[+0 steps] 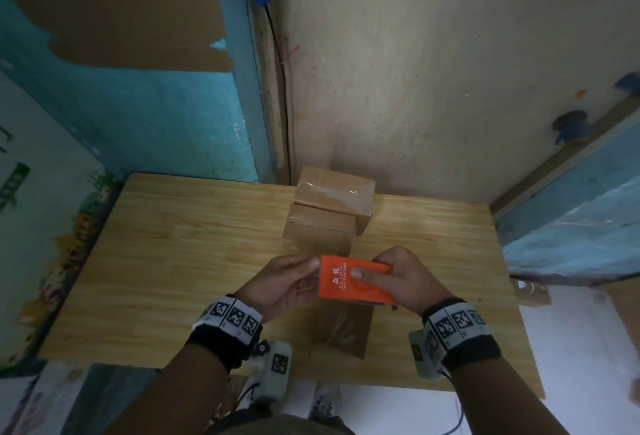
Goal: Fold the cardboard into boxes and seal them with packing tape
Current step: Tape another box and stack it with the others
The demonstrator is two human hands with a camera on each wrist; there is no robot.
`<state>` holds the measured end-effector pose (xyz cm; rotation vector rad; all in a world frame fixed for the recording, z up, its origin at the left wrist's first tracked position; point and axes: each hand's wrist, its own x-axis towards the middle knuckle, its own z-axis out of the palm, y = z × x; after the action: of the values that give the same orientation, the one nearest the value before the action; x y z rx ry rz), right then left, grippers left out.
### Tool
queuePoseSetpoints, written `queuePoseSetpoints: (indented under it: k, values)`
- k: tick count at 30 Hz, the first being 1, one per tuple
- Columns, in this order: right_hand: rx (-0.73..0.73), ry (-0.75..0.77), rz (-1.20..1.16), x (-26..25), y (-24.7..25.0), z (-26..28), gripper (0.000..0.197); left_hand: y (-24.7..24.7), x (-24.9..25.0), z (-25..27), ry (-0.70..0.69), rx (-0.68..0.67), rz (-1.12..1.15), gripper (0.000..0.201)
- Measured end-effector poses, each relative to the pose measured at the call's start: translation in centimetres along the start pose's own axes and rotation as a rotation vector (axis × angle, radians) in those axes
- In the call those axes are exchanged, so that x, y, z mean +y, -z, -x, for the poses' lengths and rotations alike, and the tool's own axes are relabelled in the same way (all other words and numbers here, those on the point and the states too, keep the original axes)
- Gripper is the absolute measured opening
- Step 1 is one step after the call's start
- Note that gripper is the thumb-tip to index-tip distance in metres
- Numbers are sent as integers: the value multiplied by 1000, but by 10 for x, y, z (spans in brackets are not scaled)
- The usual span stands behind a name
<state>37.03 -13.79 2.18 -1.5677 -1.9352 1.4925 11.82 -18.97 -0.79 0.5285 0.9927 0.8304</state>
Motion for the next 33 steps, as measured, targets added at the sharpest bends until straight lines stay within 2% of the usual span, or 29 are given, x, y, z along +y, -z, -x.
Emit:
queuePoseSetpoints:
  k: [3, 11, 16, 24, 29, 33]
  values:
    - [-5, -2, -17, 0, 1, 2, 69, -1, -5, -1, 18, 21, 101, 24]
    - [9, 0, -64, 5, 1, 4, 99, -5, -11, -4, 41, -66, 274, 25]
    - [10, -34, -97, 6, 2, 4, 104, -10, -14, -7, 53, -98, 380, 30]
    - [18, -52, -94, 2, 1, 6, 104, -4, -12, -16, 99, -74, 291, 34]
    - [31, -60, -77, -2, -1, 9, 104, 6, -4, -15, 165, -26, 314, 47]
    - [43, -66, -48, -6, -3, 7, 102, 6, 7, -15, 113, -51, 69, 35]
